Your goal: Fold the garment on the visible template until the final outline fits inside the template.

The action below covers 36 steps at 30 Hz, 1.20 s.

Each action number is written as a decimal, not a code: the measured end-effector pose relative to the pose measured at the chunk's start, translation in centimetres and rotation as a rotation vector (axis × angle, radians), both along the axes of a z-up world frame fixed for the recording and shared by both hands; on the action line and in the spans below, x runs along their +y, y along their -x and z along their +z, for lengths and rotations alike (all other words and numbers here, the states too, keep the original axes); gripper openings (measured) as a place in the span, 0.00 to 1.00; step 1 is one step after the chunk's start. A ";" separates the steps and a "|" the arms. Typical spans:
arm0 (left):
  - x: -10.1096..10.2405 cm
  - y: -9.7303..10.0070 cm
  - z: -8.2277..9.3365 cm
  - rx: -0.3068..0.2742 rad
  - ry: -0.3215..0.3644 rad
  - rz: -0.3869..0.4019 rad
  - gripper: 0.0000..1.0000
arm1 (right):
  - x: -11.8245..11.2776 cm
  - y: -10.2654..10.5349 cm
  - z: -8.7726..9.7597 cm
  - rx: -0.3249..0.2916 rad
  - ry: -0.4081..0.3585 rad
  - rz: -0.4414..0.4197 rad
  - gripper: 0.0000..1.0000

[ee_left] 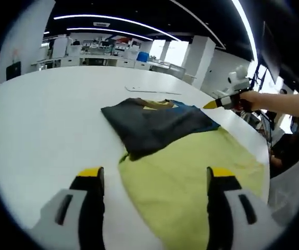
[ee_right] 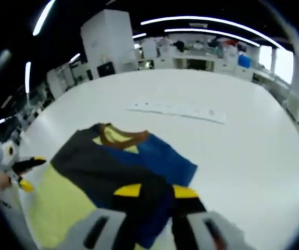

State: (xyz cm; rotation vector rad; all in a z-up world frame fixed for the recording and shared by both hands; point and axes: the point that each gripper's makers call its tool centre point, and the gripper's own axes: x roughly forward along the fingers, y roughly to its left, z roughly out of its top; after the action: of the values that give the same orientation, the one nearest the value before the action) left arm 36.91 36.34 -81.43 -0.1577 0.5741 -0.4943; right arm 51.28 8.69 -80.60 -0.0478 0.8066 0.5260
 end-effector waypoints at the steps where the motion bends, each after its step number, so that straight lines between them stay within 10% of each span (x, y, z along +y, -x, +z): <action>1: 0.0 0.0 0.0 0.001 0.002 0.001 0.79 | 0.1 0.2 0.1 0.000 -0.016 0.000 0.27; 21: 0.5 0.8 0.2 0.005 0.015 0.005 0.79 | 0.8 3.9 -2.4 0.110 -0.045 0.012 0.00; 36: 0.7 1.6 0.4 0.006 0.023 0.010 0.79 | 0.0 4.7 -1.6 0.115 -0.082 -0.019 0.00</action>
State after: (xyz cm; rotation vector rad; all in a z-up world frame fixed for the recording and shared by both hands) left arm 35.35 37.00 -80.99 -0.1842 0.5733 -0.4905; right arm 46.54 8.71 -82.16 0.0658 0.8959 0.5464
